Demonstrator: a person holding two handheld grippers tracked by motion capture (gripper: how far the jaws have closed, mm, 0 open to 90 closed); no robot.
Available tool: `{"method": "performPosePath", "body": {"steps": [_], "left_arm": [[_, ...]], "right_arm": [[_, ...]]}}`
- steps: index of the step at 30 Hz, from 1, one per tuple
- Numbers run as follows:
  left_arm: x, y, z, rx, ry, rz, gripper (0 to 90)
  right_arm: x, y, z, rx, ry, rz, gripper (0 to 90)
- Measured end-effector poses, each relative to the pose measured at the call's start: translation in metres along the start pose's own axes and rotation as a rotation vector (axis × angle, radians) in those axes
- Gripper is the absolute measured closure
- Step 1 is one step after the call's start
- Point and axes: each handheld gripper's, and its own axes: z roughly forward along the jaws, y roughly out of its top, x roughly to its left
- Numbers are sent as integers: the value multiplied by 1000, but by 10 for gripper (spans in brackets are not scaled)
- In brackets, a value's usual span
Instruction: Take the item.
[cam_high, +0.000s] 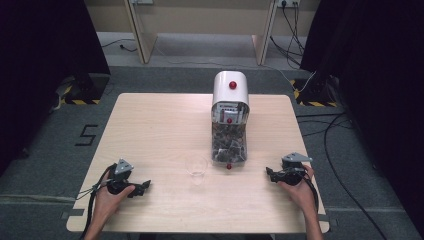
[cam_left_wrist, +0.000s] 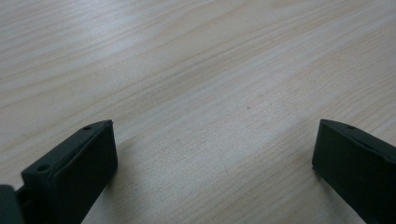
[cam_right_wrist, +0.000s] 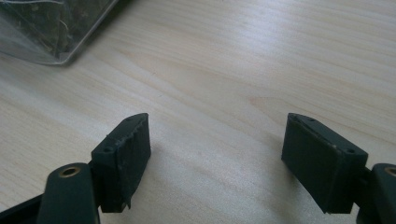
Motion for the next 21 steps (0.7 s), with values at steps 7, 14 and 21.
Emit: {"method": "performPosePath", "body": {"steps": [7,14,21], "left_arm": [[0,0,0,-1,1,-2,0],[0,0,0,0,1,-1,0],[0,0,0,0,1,-1,0]], "right_arm": [[0,0,0,0,-1,-1,245],[1,0,-1,3,1,5,245],[-1,-1,-3,-24,0,13,265]]}}
